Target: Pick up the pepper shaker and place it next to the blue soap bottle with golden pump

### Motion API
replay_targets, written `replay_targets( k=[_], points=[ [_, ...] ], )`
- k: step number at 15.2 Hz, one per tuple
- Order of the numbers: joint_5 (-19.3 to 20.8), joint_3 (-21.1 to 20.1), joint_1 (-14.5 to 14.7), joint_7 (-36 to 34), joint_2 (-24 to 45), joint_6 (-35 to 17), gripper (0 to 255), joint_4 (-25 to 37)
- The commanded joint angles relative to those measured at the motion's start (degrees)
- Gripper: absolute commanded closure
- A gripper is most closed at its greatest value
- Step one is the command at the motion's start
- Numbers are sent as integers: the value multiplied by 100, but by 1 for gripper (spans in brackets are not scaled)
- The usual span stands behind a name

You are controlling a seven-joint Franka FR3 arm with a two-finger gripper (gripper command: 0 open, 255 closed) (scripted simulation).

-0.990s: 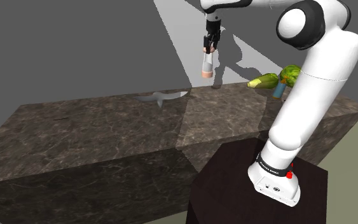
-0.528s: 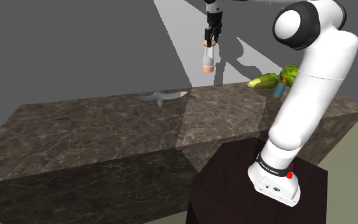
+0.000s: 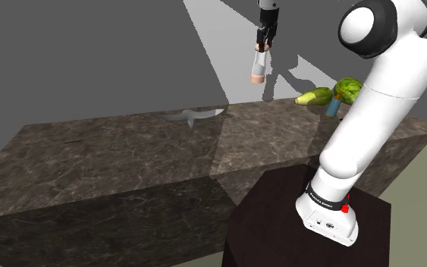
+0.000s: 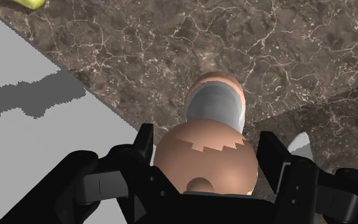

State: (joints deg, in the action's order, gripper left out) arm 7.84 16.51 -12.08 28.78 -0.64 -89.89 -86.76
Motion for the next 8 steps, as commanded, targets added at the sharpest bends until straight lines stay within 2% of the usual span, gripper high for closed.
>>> replay_targets(
  k=[1, 8],
  points=[
    [55, 96, -95, 187, -228, -97, 255, -289],
    [271, 496, -443, 901, -922, -276, 255, -1016]
  ],
)
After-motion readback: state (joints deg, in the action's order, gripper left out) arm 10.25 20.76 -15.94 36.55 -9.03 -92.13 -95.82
